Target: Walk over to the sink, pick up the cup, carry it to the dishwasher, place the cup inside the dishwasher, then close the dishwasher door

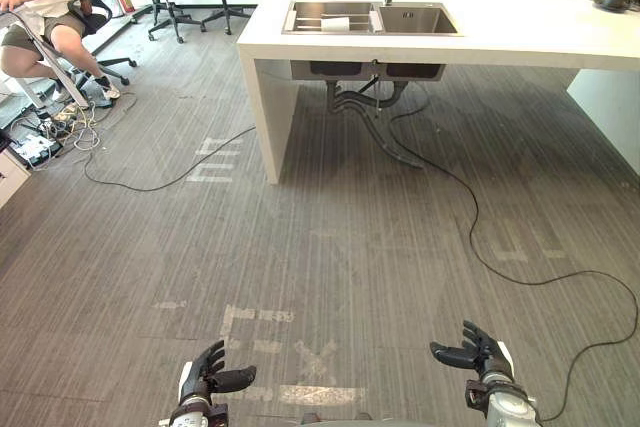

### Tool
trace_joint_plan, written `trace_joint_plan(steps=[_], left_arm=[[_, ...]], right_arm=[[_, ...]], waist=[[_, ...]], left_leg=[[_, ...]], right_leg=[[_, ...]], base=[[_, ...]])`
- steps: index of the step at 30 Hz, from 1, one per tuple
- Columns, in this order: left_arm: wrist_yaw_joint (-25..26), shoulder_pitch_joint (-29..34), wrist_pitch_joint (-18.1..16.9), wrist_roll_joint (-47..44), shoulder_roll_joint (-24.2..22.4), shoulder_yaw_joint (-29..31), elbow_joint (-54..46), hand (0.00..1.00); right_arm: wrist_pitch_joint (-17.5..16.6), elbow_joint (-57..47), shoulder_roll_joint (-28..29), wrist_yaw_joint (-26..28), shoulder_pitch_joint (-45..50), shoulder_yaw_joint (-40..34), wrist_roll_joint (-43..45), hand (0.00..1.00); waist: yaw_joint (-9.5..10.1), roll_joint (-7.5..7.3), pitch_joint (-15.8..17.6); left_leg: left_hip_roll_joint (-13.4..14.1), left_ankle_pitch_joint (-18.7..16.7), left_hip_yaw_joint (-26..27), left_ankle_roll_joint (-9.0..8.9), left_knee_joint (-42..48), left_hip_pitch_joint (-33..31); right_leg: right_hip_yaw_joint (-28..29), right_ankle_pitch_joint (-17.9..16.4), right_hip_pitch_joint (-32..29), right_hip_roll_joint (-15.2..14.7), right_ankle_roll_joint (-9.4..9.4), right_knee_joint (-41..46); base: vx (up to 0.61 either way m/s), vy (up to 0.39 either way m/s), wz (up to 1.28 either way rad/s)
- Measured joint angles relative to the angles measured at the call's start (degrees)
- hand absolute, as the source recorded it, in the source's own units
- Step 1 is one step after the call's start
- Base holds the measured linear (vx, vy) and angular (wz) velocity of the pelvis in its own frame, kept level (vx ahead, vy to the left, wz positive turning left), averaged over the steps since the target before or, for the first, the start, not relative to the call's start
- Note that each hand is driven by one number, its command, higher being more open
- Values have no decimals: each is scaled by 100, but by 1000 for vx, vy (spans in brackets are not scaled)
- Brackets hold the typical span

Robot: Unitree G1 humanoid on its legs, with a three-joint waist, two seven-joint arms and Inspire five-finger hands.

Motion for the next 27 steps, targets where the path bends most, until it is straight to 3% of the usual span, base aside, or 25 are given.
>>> trace_joint_plan(steps=[27], left_arm=[[-50, 57, -3, -28, -53, 147, 205, 90]], right_arm=[[6, 313, 19, 110, -1, -160, 239, 90]], waist=[[-7, 57, -6]], left_leg=[[34, -50, 50, -73, -25, -23]], right_leg=[[46, -4, -24, 35, 1, -57]], base=[[-6, -1, 0]])
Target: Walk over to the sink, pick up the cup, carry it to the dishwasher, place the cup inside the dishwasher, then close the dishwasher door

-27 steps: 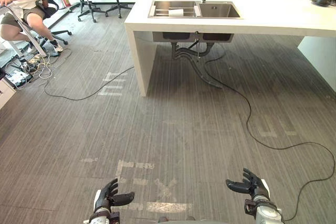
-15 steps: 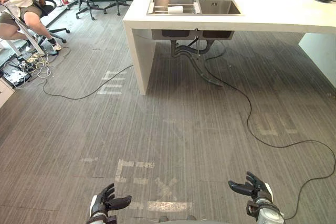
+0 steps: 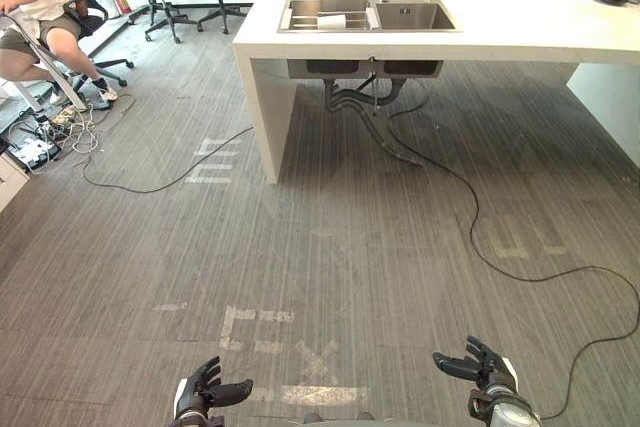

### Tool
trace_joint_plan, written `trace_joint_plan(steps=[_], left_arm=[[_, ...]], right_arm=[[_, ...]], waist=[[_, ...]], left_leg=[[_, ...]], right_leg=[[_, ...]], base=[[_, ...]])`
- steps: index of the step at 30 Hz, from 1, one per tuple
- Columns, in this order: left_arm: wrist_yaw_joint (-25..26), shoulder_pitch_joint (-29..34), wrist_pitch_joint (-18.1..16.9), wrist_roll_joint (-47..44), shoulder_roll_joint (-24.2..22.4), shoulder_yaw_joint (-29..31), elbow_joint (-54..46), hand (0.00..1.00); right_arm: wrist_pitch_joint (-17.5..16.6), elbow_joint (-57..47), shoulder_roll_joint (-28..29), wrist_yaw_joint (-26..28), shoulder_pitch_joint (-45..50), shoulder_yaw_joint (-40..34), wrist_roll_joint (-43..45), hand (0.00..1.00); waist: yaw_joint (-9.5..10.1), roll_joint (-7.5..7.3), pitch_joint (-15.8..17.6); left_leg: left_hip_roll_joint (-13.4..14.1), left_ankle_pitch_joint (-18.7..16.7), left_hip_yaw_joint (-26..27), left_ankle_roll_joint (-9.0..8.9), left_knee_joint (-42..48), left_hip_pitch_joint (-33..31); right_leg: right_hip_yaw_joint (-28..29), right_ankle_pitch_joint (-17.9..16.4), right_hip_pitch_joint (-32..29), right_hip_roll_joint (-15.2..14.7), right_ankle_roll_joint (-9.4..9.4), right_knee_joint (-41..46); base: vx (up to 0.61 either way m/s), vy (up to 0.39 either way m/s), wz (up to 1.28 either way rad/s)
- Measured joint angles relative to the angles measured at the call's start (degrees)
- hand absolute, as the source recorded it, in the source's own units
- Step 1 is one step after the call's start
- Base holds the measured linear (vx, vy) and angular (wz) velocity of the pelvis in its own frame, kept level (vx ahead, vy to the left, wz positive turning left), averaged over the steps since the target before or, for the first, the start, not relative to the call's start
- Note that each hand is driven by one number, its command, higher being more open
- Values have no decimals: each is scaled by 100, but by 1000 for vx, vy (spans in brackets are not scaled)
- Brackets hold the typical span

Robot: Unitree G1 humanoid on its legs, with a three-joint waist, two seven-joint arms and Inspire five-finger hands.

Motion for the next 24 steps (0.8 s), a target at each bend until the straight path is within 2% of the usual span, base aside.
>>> trace_joint_plan(steps=[6, 8, 11, 14, 16, 17, 18, 19, 20, 22, 24], left_arm=[[2, 6, 0, -9, 0, -4, -5, 90], [4, -5, 0, -18, 0, -33, -38, 90], [9, 12, 4, -24, -24, -102, -254, 90], [10, 26, 2, -81, -46, -112, -599, 90], [43, 24, 0, -87, -34, -183, -784, 90], [58, 21, 1, -87, -18, -230, -814, 90], [63, 24, 1, -91, 2, -285, -917, 90], [65, 26, 1, -94, 1, -320, -941, 90], [65, 52, 18, -133, -34, -341, -937, 90], [66, 21, 28, -209, -27, -333, -936, 90], [112, -153, 28, -281, -20, -331, -907, 90]], right_arm=[[9, 48, 1, -1, -24, -17, 0, 90], [15, 48, -3, -9, -26, -57, 1, 90], [28, 46, -18, -30, -102, -62, 1, 90], [44, 18, -33, -59, -183, -88, 1, 90], [88, -146, -20, -93, -174, -105, 1, 90], [93, -182, -6, -94, -172, -101, 1, 90], [119, -273, 22, -95, -156, -75, 1, 90], [126, -319, 21, -96, -132, -52, 1, 90], [129, -357, 18, -97, -126, -19, 1, 90], [130, -354, 14, -90, -160, 7, 1, 90], [134, -326, -27, -88, -272, 9, 1, 90]], waist=[[14, 13, -9], [13, 19, -12], [19, 65, -40], [38, 137, -8], [76, 174, 30], [76, 190, 39], [57, 158, 106], [46, 144, 134], [36, 141, 145], [12, 146, 173], [-8, 269, 249]], left_leg=[[45, -152, 182, -33, 124, -130], [57, -238, 234, 11, 262, -194], [97, -564, 321, 35, 761, -481], [127, -1031, 371, 60, 1390, -733], [118, -1406, 429, 156, 1798, -774], [121, -1471, 417, 170, 1860, -756], [91, -1608, 377, 184, 1962, -655], [73, -1681, 366, 189, 1988, -584], [70, -1838, 308, 195, 1985, -371], [125, -1879, 270, 189, 1922, -226], [425, -1935, 166, 60, 1712, -16]], right_leg=[[185, -13, -127, 44, -8, -7], [236, -35, -147, 50, -3, -6], [340, -131, -298, 69, 15, 140], [387, -675, -679, 64, 101, 1059], [404, -1204, -1240, 16, 385, 2540], [387, -1253, -1446, 6, 445, 3028], [259, -1328, -1821, -89, 450, 3961], [167, -1374, -1945, -174, 410, 4277], [-128, -1559, -2193, -363, 341, 4483], [-268, -1594, -2318, -399, 326, 4202], [-514, -1500, -2657, -229, 264, 3331]], base=[[19, -3, -17], [48, 4, -14], [69, 23, -17], [87, 40, -10], [80, 50, -10], [133, 46, 5], [144, 27, 14], [278, 32, 19], [266, 23, 11], [343, -13, 14], [454, -83, 22]])
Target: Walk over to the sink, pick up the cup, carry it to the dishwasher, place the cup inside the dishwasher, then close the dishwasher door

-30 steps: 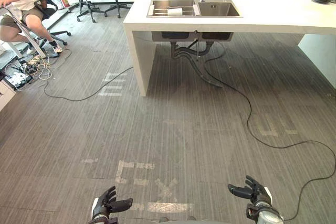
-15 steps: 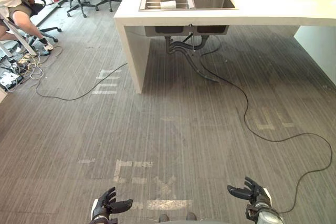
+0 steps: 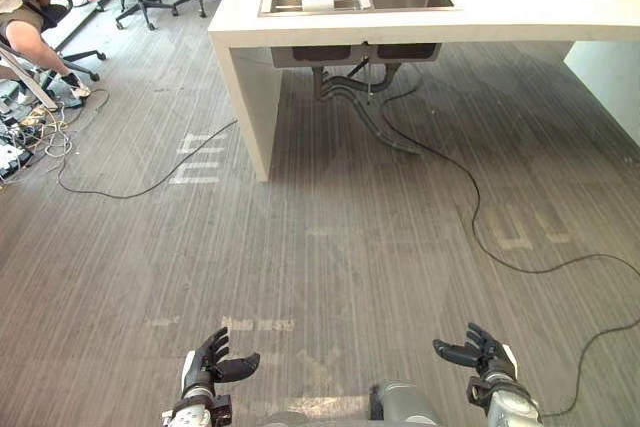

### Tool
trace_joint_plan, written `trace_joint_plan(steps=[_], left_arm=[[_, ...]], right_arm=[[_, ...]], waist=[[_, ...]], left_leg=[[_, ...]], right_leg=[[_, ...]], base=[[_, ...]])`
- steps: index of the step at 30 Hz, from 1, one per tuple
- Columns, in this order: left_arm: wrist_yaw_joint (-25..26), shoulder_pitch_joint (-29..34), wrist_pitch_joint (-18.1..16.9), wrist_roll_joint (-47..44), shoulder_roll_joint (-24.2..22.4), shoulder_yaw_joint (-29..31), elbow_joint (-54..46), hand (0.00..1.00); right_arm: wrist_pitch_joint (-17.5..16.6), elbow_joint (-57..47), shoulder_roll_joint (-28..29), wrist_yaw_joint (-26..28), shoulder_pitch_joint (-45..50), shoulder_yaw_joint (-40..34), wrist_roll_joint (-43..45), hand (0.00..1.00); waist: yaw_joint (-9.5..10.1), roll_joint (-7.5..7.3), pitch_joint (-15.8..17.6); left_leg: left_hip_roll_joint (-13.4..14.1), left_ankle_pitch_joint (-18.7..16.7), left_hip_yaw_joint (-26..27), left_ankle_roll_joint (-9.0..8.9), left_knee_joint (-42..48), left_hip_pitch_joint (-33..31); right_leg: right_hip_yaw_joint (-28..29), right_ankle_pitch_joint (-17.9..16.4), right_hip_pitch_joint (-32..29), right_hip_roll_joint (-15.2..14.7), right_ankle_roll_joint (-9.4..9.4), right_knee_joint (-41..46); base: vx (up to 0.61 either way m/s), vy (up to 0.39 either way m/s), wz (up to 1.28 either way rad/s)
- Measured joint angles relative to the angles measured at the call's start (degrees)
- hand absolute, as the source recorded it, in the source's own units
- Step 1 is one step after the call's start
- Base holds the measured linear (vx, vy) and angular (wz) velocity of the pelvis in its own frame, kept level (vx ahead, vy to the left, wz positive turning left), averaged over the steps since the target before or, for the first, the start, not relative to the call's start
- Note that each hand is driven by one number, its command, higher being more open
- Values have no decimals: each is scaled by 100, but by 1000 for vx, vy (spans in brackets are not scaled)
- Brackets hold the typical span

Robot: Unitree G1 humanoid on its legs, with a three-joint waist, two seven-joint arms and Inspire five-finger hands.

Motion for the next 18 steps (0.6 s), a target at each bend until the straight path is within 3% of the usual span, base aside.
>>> trace_joint_plan(steps=[2, 3, 4, 5, 6, 7, 8, 9, 11, 13, 14, 16, 18], left_arm=[[56, -183, -7, -24, 53, -1, 67, 90], [61, -231, -13, -25, 97, 0, 150, 90], [75, -294, -9, -30, 7, 12, 354, 90], [60, -311, -10, -28, 5, 12, 376, 90], [61, -358, -13, -28, -63, 27, 390, 90], [59, -378, -14, -35, -186, 118, 374, 90], [60, -357, -14, -56, -234, 130, 348, 90], [53, -278, -13, -80, -255, 124, 230, 90], [53, -230, -13, -146, -273, 114, 51, 90], [58, -221, -19, -240, -346, 114, -247, 90], [62, -215, -19, -243, -360, 114, -317, 90], [73, -195, -16, -244, -388, 69, -582, 90], [162, -177, -13, -243, -430, 56, -822, 90]], right_arm=[[2, -3, -41, -2, -64, 23, 0, 90], [4, 2, -83, -5, -44, 49, 0, 90], [26, 45, -185, -25, -132, 50, 0, 90], [24, 31, -184, -32, -176, 53, 2, 90], [27, 4, -197, -33, -224, 78, 61, 90], [27, -140, -185, -36, -192, 190, 177, 90], [26, -228, -156, -41, -137, 235, 231, 90], [20, -416, -36, -55, -66, 292, 306, 90], [-43, -664, 145, -61, -58, 297, 436, 90], [-80, -872, 222, -85, -137, 295, 495, 90], [-78, -873, 228, -89, -150, 294, 522, 90], [-75, -767, 221, -135, -193, 267, 554, 90], [-75, -584, 215, -187, -248, 148, 553, 90]], waist=[[-11, -22, 52], [-100, -157, 48], [-142, 15, 31], [-168, 17, 24], [-143, 17, 61], [-126, 33, 134], [-101, 35, 151], [-7, -10, 199], [171, -143, 266], [312, -183, 288], [358, -187, 292], [486, -238, 339], [521, -202, 320]], left_leg=[[160, -13, -106, -263, -168, 178], [156, -127, -268, -459, -169, 386], [390, -170, -359, -584, 44, 434], [423, -94, -386, -713, 340, 321], [502, 169, -435, -751, 1347, -64], [648, 837, -503, -683, 2853, -593], [772, 1049, -502, -669, 3543, -850], [1043, 1005, -301, -630, 4590, -1283], [1216, 929, -15, -569, 5132, -1891], [1161, 766, 210, -444, 4622, -2735], [1121, 717, 280, -467, 4302, -2870], [581, 842, 221, -523, 1992, -2964], [221, 1382, 42, -475, 177, -2832]], right_leg=[[5, 758, -180, 129, -34, -1102], [-9, 1880, -107, -9, -174, -1477], [-158, 1722, -76, 151, -477, -1201], [-166, 1567, 4, 192, -543, -1222], [-174, 1437, 259, 321, -631, -1355], [-201, 1377, 804, 463, -696, -1731], [-207, 1366, 1091, 551, -718, -1938], [-146, 1320, 1650, 701, -793, -2258], [28, 1242, 2219, 750, -902, -2576], [218, 1223, 2697, 755, -921, -3040], [263, 1206, 2808, 753, -925, -3135], [356, 982, 3138, 631, -847, -3269], [422, 748, 3287, 594, -728, -3318]], base=[[517, -140, 33], [700, -247, 34], [703, -268, 32], [562, -231, 3], [529, -247, 8], [522, -242, 6], [610, -275, 2], [471, -208, -22], [438, -182, -35], [395, -88, -30], [393, -2, -18], [411, 65, -13], [380, 94, -11]])
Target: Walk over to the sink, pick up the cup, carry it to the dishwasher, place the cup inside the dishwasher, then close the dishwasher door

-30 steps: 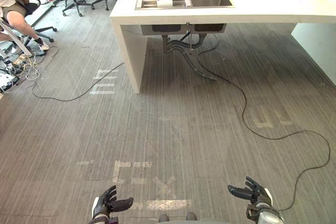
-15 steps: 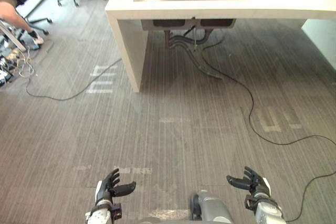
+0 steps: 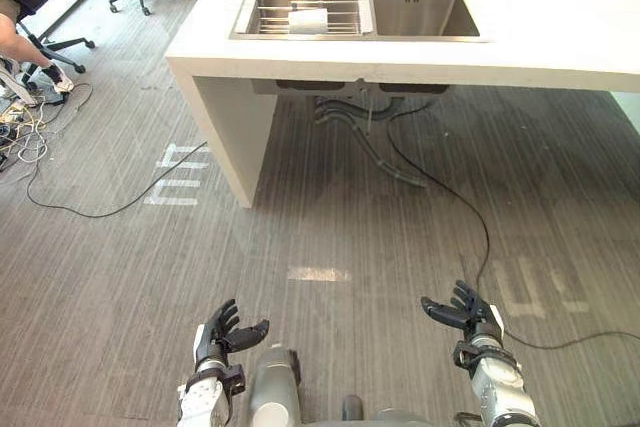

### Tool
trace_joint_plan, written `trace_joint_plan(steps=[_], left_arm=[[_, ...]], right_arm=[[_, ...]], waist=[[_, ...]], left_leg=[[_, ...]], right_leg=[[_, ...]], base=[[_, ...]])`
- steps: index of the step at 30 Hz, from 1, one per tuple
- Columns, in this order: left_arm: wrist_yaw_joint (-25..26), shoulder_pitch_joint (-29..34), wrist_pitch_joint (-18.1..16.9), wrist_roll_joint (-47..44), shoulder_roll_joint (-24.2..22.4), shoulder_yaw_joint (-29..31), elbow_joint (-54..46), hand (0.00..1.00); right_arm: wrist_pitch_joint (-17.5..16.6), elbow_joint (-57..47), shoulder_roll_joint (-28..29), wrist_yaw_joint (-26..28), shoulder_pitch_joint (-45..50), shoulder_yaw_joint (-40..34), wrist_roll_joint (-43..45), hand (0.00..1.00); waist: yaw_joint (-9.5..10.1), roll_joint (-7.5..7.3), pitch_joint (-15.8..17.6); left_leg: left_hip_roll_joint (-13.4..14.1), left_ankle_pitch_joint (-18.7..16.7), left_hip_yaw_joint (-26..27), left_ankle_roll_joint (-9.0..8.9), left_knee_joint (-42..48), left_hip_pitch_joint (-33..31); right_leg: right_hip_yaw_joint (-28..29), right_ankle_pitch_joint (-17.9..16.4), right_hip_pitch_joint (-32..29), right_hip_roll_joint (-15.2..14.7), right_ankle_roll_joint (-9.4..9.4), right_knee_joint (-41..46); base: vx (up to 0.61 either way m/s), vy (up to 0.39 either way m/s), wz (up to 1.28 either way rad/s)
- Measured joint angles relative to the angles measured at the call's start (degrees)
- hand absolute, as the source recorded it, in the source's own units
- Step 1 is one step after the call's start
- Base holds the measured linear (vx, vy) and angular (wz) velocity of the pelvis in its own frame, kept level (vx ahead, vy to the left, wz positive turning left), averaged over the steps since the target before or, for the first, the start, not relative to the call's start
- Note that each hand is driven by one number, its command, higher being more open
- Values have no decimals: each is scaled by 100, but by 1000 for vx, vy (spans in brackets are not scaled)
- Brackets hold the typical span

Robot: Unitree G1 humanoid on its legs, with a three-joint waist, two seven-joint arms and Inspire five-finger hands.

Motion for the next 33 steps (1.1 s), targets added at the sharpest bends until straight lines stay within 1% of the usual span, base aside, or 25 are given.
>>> trace_joint_plan(steps=[2, 3, 4, 5, 6, 7, 8, 9, 10, 12, 14, 16, 17, 18, 19, 21, 23, 24, 25, 26, 27, 29, 31, 32, 33], left_arm=[[98, 76, 49, 3, 33, -32, -399, 90], [136, 173, 72, 6, 29, -99, -865, 90], [148, 187, 85, 6, 25, -177, -1102, 90], [155, 246, 87, 8, 58, -384, -1627, 90], [144, 307, 90, 13, 125, -563, -2241, 90], [142, 302, 87, 14, 159, -658, -2512, 90], [146, 247, 82, 31, 202, -752, -2840, 90], [143, 171, 79, 77, 217, -817, -3264, 90], [182, 157, 67, 129, 209, -830, -3803, 90], [285, 73, -63, 235, 211, -839, -4483, 90], [392, -55, -249, 281, 244, -853, -4899, 90], [587, -180, -458, 342, 235, -835, -5084, 90], [646, -256, -500, 343, 243, -836, -5084, 90], [775, -403, -527, 347, 248, -819, -5079, 90], [911, -445, -519, 366, 162, -841, -5063, 90], [1030, -516, -513, 452, 165, -830, -5072, 90], [1016, -609, -513, 466, 21, -868, -5087, 90], [1018, -630, -514, 463, -42, -876, -5119, 90], [1017, -628, -515, 460, -20, -879, -5182, 90], [1022, -617, -528, 457, 37, -849, -5388, 90], [1025, -618, -547, 453, 40, -816, -5482, 90], [1013, -643, -671, 450, 78, -754, -5713, 90], [1000, -693, -721, 452, 171, -681, -5736, 90], [994, -747, -724, 467, 308, -665, -5684, 90], [969, -803, -724, 470, 368, -667, -5617, 90]], right_arm=[[30, 97, 50, -23, 58, 15, -4, 90], [32, 103, 68, -25, 150, -1, -9, 90], [36, 106, 72, -33, 197, -24, -9, 90], [40, 119, 94, -45, 298, -62, -12, 90], [54, 123, 191, -50, 374, -66, -14, 90], [56, 123, 247, -51, 415, -72, -15, 90], [66, 122, 296, -30, 470, -68, -29, 90], [87, 113, 355, 26, 503, -12, -78, 90], [86, 6, 469, 61, 529, 25, -142, 90], [78, -185, 649, 128, 573, 44, -201, 90], [74, -309, 703, 188, 690, 151, -234, 90], [69, -300, 689, 215, 813, 158, -234, 90], [65, -289, 683, 215, 832, 158, -234, 90], [60, -193, 632, 213, 836, 166, -234, 90], [59, 60, 455, 216, 809, 254, -234, 90], [77, 247, 374, 230, 725, 248, -233, 90], [78, 222, 363, 234, 820, 270, -226, 90], [77, 152, 366, 237, 875, 338, -217, 90], [59, 70, 368, 237, 946, 409, -196, 90], [51, -35, 354, 219, 979, 484, -148, 90], [37, -69, 357, 221, 979, 488, -118, 90], [-5, -183, 335, 243, 893, 479, -52, 90], [-32, -183, 312, 268, 833, 469, 11, 90], [-77, -183, 282, 269, 848, 465, 28, 90], [-98, -186, 145, 271, 872, 457, 45, 90]], waist=[[38, -92, -30], [37, -190, -49], [39, -230, -41], [40, -231, -41], [1, -263, -24], [-41, -280, -27], [-80, -291, -34], [-133, -288, -36], [-204, -280, -36], [-245, -264, -45], [-253, -243, -54], [-363, -189, -208], [-401, -191, -234], [-460, -236, -318], [-509, -29, -344], [-452, 83, -389], [-520, 127, -370], [-496, 124, -360], [-441, 134, -353], [-307, 139, -349], [-266, 137, -348], [-158, 160, -360], [-150, 143, -352], [-163, 116, -369], [-197, 350, -467]], left_leg=[[-172, 699, -47, 349, -105, 89], [-278, 712, 62, 433, 94, 100], [-348, 551, 106, 460, 200, 133], [-418, 286, 126, 522, 306, 293], [-463, 48, 124, 549, 502, 498], [-482, -109, 109, 563, 619, 613], [-508, -327, 92, 605, 750, 823], [-508, -544, 71, 603, 775, 1193], [-459, -728, 37, 582, 678, 1533], [-308, -1025, -7, 541, 627, 1904], [-179, -1306, -42, 502, 529, 2287], [-14, -1495, -175, 250, 270, 2713], [13, -1540, -237, 177, 206, 2791], [74, -1625, -374, 26, 97, 2948], [259, -1638, -584, -66, 84, 3067], [435, -1300, -756, -239, 290, 3067], [507, -838, -952, -334, 1452, 2709], [600, -415, -946, -316, 2495, 2289], [723, -393, -844, -267, 3414, 1913], [935, -595, -589, -227, 4245, 1409], [985, -684, -509, -245, 4334, 1225], [1058, -970, -340, -265, 3964, 698], [988, -1021, -268, -276, 3035, 572], [816, -771, -264, -242, 1982, 633], [761, 136, -439, -256, 873, 713]], right_leg=[[136, -410, 98, -130, 176, 247], [188, -752, 29, -296, 342, 683], [203, -876, -88, -400, 463, 1065], [217, -959, -464, -509, 644, 2214], [213, -756, -994, -617, 1170, 3760], [213, -636, -1258, -706, 1434, 4492], [220, -616, -1549, -825, 1471, 5401], [197, -624, -1874, -985, 1440, 6117], [100, -676, -2167, -1088, 1289, 6401], [-95, -791, -2622, -1131, 1070, 6277], [-279, -879, -2966, -1099, 925, 5646], [-269, -779, -3218, -934, 874, 3940], [-190, -633, -3269, -883, 860, 3441], [7, 151, -3286, -784, 795, 2673], [-97, 601, -3111, -587, 627, 2523], [-186, 344, -2965, -458, 386, 2668], [-366, 199, -2413, -357, 257, 2375], [-386, 169, -2025, -302, 211, 2073], [-379, 150, -1632, -221, 187, 1769], [-294, 145, -1112, -107, 180, 1357], [-267, 143, -964, -96, 177, 1235], [-150, 143, -621, -121, 177, 961], [-91, 113, -412, -219, 223, 878], [-15, -70, -360, -322, 397, 923], [33, -283, -350, -229, 556, 993]], base=[[600, 174, -25], [654, 178, -23], [570, 147, -9], [562, 153, -2], [560, 152, 4], [433, 105, 14], [538, 97, 15], [622, 86, 8], [601, 64, -1], [432, -32, -6], [452, -108, 0], [519, -186, 28], [676, -278, 50], [732, -290, 55], [742, -288, 39], [579, -242, 23], [526, -244, 50], [374, -159, 35], [433, -157, 7], [388, -115, -14], [431, -95, -26], [312, -9, -25], [240, 90, -25], [253, 164, -16], [277, 217, -2]])
